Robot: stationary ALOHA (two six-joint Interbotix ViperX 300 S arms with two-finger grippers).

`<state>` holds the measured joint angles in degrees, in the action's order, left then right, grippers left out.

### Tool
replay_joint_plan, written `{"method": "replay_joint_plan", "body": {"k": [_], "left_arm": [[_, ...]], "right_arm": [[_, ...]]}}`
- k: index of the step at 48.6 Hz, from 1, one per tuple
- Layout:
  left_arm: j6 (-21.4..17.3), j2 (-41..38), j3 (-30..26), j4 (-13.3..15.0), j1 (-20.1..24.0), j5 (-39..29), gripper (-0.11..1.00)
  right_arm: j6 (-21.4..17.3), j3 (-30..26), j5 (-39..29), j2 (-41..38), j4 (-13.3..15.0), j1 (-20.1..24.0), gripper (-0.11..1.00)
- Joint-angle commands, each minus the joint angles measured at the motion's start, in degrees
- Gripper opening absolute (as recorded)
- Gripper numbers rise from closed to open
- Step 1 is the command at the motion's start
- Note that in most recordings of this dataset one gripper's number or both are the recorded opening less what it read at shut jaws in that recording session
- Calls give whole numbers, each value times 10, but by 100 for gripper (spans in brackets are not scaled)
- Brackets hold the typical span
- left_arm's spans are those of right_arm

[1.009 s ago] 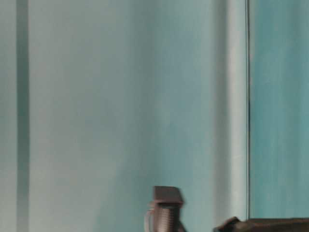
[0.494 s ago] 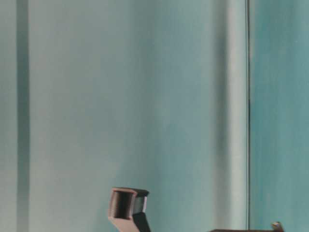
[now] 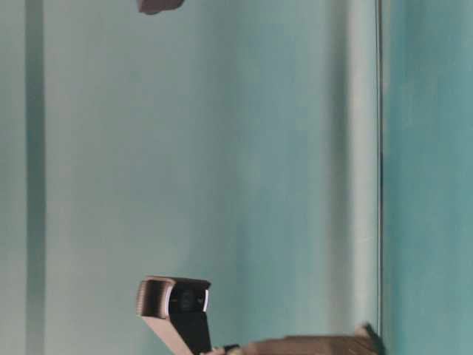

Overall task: Insert the USB using both arms.
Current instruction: 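Lift both cable ends and raise them toward each other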

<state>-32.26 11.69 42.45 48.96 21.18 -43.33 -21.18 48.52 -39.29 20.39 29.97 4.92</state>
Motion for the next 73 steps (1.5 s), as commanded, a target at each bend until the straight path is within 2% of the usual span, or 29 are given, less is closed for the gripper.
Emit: {"method": "replay_joint_plan", "body": {"k": [1,9,14,18,27,33,38,41,45,50,62,73], "left_arm": [[-58,10,-1,84,25,-15,16],[-124,-6,1,186,47,-68,16],[-145,-27,-2,227,51,-113,16],[-155,-49,-9,249,55,-150,16],[-159,-83,-38,283,64,-200,16],[-159,-108,-56,316,77,-249,16],[-159,-134,-75,346,85,-292,16],[-159,-150,-90,358,84,-307,16],[-159,-168,-113,369,84,-325,16],[-159,-192,-143,376,84,-350,16],[-152,-248,-200,377,84,-387,16],[-142,-274,-226,378,84,-414,16]], "right_arm": [[-1,-15,0,11,11,1,20],[-1,-15,0,28,33,2,20],[-1,-18,-3,39,61,3,20],[-2,-25,-11,45,90,8,20],[-2,-47,-61,46,178,41,20],[-7,-52,-120,45,248,86,20],[-29,-48,-163,44,306,125,20],[-56,-42,-183,43,330,144,20],[-91,-38,-195,42,345,159,20],[-113,-38,-207,31,369,173,20],[-115,-44,-209,-19,439,178,20],[-114,-50,-208,-31,472,188,20]]}}
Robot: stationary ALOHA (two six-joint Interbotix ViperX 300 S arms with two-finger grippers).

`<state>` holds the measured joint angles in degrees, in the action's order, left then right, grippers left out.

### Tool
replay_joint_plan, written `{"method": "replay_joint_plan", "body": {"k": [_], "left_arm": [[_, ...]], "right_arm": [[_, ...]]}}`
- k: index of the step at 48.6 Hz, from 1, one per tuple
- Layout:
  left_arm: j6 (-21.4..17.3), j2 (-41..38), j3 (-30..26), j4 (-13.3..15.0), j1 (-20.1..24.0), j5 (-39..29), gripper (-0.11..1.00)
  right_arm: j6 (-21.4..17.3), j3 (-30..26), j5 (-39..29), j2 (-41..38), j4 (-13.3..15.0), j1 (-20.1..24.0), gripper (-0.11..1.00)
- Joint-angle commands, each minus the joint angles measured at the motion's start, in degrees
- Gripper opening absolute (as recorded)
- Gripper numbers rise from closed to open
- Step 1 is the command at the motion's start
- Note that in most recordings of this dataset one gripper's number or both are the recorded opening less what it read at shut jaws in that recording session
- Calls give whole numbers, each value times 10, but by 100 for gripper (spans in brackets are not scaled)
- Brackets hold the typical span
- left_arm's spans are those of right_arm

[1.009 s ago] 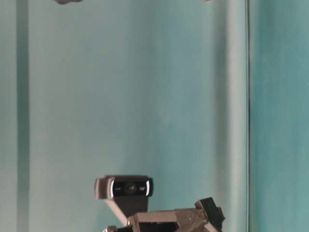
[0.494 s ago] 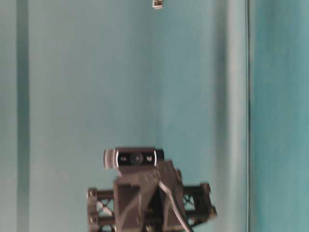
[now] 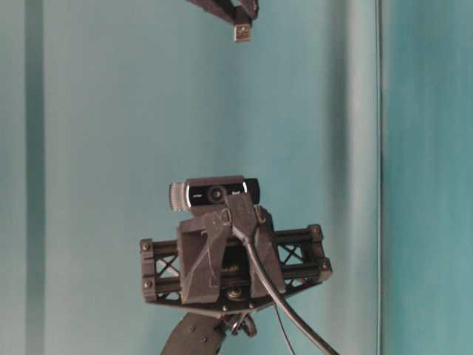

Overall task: Insert the USB using both arms.
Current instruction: 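Lift both cable ends and raise them toward each other, then align the male plug under the left-held socket, tips facing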

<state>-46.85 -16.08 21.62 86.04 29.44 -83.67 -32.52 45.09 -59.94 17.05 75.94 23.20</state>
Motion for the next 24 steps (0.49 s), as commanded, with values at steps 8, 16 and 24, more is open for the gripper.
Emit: {"method": "replay_joint_plan", "body": {"k": [8,16,24], "left_arm": [[5,-6,-35,7,-5,-14,16],[6,-20,-54,7,-18,-15,16],[26,-40,-71,21,-25,-16,16]], "right_arm": [[4,-20,1,2,22,18,20],[11,-38,2,-9,40,24,20],[13,-51,2,-36,61,24,20]]}}
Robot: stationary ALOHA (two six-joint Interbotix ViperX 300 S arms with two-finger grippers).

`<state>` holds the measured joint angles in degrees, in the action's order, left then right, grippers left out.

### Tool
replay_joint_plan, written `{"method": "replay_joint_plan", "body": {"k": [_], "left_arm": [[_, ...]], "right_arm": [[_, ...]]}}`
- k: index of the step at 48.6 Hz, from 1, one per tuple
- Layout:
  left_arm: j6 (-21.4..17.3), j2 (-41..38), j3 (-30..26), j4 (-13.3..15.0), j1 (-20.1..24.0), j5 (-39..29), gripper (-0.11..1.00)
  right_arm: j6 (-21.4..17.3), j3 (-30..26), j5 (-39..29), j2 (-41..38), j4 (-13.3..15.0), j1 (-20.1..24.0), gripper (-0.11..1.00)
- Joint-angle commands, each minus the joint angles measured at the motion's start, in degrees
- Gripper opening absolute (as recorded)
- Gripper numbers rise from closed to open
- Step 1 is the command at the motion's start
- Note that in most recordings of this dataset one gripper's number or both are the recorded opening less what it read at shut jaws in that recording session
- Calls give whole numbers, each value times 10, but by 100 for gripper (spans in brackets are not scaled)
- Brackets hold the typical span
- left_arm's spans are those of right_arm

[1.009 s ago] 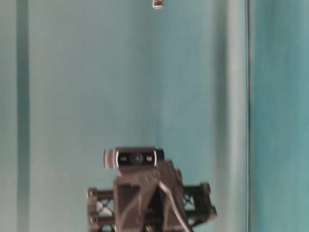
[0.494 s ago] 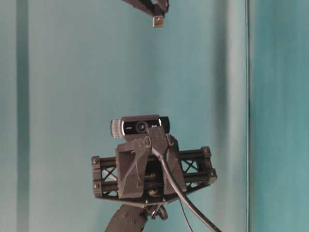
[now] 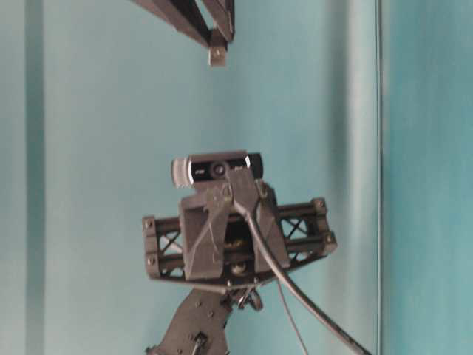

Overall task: Insert the USB using both arms.
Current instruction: 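Align the male plug under the left-held socket, tips facing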

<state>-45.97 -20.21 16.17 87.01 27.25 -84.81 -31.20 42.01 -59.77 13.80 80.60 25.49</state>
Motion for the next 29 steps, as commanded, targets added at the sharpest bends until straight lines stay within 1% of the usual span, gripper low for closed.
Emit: {"method": "replay_joint_plan", "body": {"k": [1,5,11,29], "left_arm": [[23,0,-18,12,-3,-4,16],[38,-3,-24,12,-3,2,16],[47,-3,-30,12,-4,9,16],[52,-6,-33,12,-10,21,16]], "right_arm": [[0,-23,1,-7,15,1,20],[0,-27,1,-20,18,1,20],[-1,-33,4,-38,18,1,20],[-1,-50,11,-62,18,1,20]]}}
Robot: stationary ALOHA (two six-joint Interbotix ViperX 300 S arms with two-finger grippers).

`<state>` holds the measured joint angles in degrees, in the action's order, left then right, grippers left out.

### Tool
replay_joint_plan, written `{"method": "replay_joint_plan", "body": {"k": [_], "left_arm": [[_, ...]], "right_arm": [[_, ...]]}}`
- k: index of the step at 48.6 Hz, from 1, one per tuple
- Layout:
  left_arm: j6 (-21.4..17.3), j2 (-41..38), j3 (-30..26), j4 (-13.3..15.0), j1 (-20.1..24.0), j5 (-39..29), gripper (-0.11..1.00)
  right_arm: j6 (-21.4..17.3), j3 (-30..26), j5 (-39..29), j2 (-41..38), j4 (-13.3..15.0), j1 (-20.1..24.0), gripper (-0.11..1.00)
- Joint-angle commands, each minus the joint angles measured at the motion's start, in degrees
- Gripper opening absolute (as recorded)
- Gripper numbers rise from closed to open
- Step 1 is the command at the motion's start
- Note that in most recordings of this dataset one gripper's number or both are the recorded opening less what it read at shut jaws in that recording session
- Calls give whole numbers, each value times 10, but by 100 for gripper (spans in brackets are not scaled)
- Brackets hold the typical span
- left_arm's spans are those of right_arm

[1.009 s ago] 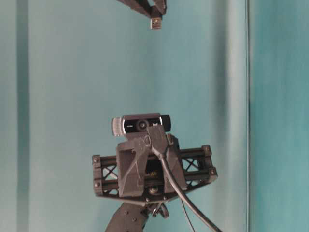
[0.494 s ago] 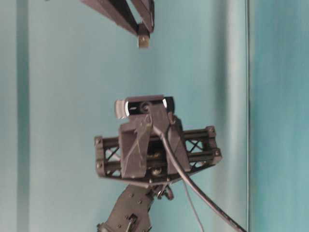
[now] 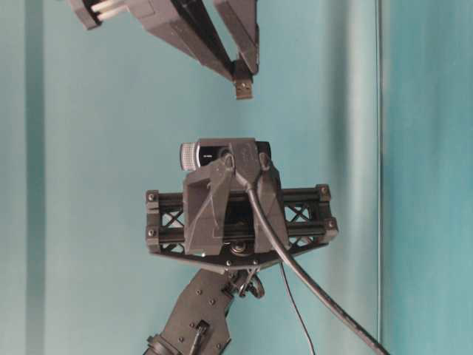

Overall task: Insert the USB using both arms.
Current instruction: 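Align the male plug under the left-held socket, tips facing, then push the right-held plug up into the left-held socket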

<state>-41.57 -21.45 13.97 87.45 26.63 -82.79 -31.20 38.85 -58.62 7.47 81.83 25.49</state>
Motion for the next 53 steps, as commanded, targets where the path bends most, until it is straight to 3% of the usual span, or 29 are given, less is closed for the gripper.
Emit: {"method": "replay_joint_plan", "body": {"k": [1,53], "left_arm": [[8,6,-11,8,-4,2,16],[17,4,-12,1,-14,31,16]], "right_arm": [[-1,-19,0,0,6,0,20],[-2,-46,16,-27,6,-1,20]]}}
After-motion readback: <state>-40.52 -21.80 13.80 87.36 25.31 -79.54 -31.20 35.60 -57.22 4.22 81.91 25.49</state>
